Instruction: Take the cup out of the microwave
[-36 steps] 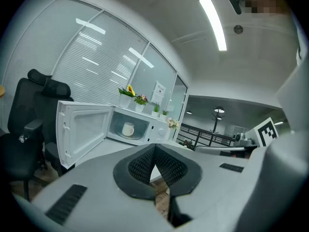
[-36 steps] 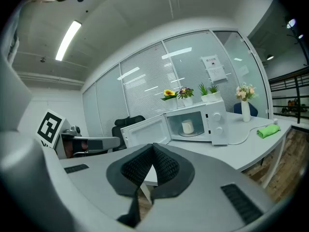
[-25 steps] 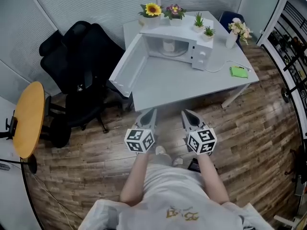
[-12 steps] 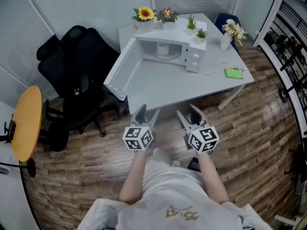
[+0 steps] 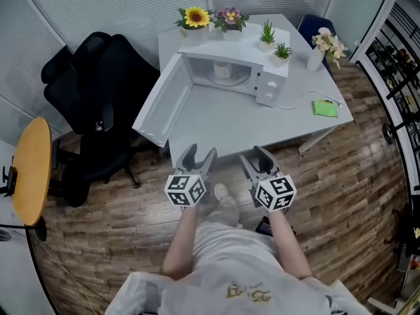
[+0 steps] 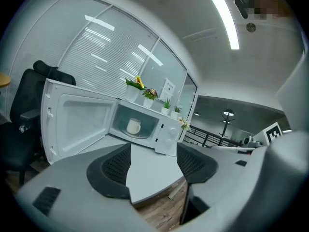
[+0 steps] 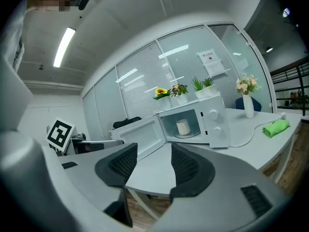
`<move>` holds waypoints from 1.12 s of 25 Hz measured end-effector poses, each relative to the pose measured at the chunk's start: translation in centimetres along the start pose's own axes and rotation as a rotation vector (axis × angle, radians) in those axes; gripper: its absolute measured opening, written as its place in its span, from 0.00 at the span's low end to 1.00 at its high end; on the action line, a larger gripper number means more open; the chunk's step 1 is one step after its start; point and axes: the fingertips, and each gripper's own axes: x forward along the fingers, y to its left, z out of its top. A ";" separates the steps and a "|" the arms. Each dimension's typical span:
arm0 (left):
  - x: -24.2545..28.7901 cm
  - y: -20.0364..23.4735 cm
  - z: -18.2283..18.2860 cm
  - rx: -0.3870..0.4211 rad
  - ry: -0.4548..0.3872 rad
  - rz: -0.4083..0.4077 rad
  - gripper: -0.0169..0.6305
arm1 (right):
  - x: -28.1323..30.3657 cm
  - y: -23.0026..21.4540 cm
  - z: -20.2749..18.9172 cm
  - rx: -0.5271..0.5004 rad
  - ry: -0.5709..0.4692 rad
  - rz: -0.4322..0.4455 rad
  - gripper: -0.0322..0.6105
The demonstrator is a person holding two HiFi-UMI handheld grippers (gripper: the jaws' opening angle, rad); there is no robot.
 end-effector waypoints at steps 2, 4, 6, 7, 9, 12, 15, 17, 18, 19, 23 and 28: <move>2.5 0.9 0.6 -0.008 0.005 -0.003 0.49 | 2.1 -1.6 0.3 -0.005 0.017 -0.004 0.38; 5.1 1.8 1.6 -0.006 0.006 -0.009 0.48 | 4.4 -3.4 0.7 -0.003 0.031 -0.010 0.38; 7.5 3.1 2.5 -0.006 0.010 -0.009 0.48 | 6.9 -5.0 1.3 -0.001 0.041 -0.011 0.38; 8.7 3.8 2.9 -0.008 0.014 -0.009 0.48 | 8.3 -5.7 1.6 -0.001 0.046 -0.011 0.38; 10.8 4.9 3.7 -0.008 0.025 -0.011 0.48 | 10.7 -6.9 2.1 0.002 0.054 -0.012 0.38; 13.4 6.6 4.5 -0.005 0.044 -0.017 0.48 | 14.0 -8.3 2.5 0.004 0.072 -0.013 0.38; 15.8 8.3 5.1 -0.004 0.061 -0.026 0.48 | 17.0 -9.4 2.7 -0.005 0.088 -0.017 0.38; 17.2 9.4 5.5 -0.008 0.069 -0.034 0.48 | 18.8 -10.2 2.7 -0.005 0.095 -0.027 0.38; 17.9 9.9 5.8 -0.009 0.073 -0.038 0.48 | 19.7 -10.6 2.8 -0.006 0.098 -0.033 0.38; 18.6 10.3 6.0 -0.009 0.077 -0.043 0.48 | 20.5 -11.0 2.8 -0.005 0.101 -0.039 0.38; 20.3 11.5 6.5 -0.016 0.089 -0.061 0.47 | 22.7 -11.8 2.9 -0.014 0.114 -0.058 0.38; 22.0 12.1 6.6 -0.013 0.108 -0.085 0.47 | 24.3 -12.5 3.8 -0.047 0.117 -0.072 0.38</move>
